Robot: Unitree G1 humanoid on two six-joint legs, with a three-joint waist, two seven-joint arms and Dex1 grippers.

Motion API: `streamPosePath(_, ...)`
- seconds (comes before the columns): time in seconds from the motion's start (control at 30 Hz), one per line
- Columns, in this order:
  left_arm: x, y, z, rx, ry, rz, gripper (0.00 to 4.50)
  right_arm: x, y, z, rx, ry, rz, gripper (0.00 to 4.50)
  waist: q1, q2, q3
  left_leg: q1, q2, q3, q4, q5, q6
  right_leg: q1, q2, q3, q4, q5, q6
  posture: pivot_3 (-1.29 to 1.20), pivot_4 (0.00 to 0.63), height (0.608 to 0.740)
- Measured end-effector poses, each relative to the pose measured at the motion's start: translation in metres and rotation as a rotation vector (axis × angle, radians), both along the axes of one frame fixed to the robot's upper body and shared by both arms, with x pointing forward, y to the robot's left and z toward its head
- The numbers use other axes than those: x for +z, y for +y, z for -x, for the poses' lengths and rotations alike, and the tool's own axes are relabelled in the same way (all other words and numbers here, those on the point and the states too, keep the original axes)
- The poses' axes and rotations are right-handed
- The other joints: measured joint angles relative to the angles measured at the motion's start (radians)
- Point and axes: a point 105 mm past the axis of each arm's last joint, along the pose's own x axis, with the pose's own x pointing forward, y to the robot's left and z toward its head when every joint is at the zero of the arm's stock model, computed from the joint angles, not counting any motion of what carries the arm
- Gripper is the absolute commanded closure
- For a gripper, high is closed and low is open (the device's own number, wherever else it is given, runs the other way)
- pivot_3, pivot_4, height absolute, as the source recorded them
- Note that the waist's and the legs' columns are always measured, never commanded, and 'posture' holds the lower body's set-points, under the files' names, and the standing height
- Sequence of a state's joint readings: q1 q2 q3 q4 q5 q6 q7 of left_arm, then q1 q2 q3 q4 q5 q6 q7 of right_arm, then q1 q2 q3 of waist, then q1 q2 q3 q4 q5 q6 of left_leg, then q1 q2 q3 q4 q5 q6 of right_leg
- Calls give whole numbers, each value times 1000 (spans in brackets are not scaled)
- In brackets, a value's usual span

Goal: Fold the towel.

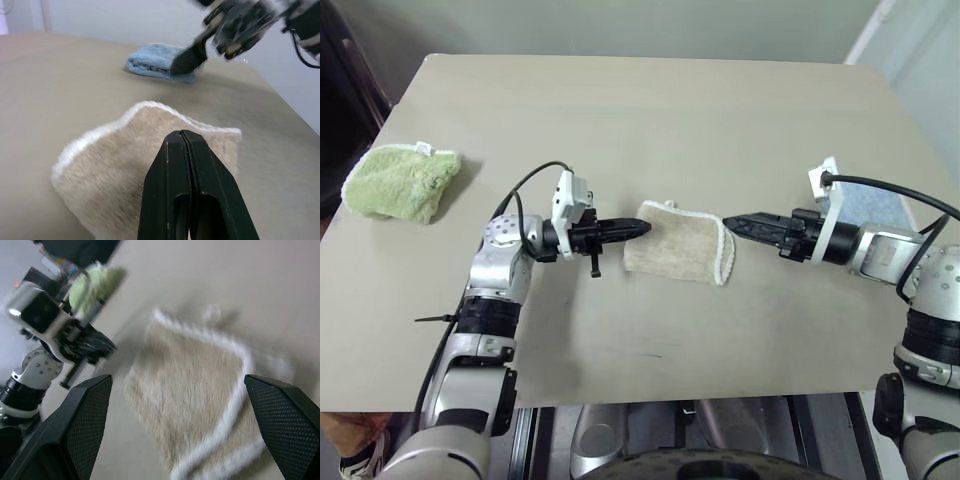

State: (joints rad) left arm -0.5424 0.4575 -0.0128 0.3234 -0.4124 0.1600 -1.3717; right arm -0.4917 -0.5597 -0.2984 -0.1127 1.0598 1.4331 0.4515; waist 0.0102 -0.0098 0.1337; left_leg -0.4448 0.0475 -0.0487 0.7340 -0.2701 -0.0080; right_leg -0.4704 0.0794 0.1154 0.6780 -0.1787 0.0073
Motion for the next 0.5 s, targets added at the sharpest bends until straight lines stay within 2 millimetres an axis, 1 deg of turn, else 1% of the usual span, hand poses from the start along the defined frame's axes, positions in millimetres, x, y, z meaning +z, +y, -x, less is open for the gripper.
streamPosePath(0.07,0,1,1,3,-4,-4,4500,-12,1,0,-2,70,-6,42,0,0,0,-1,0,0,0,0,0,-1,0,0,0,2,2,0,150,703)
streamPosePath(0.13,0,1,1,5,-6,-3,4500,-18,4,-1,2,106,-10,42,-2,0,0,-1,0,0,0,0,0,-2,0,0,1,3,3,0,150,703)
streamPosePath(0.3,5,2,4,-1,-21,-5,4500,-27,5,-6,-12,153,-13,42,-4,1,0,-2,0,0,0,0,0,-4,0,0,1,5,1,0,150,703)
streamPosePath(0.43,2,6,9,5,-16,-16,4500,-33,4,-7,-16,191,-28,42,-6,1,0,-4,0,0,0,-1,1,-6,0,0,1,6,-1,0,150,703)
streamPosePath(0.5,-1,7,12,1,-4,-22,4500,-38,7,-8,-12,205,-21,42,-7,1,0,-6,0,0,0,-1,1,-8,0,0,2,7,-3,0,150,703)
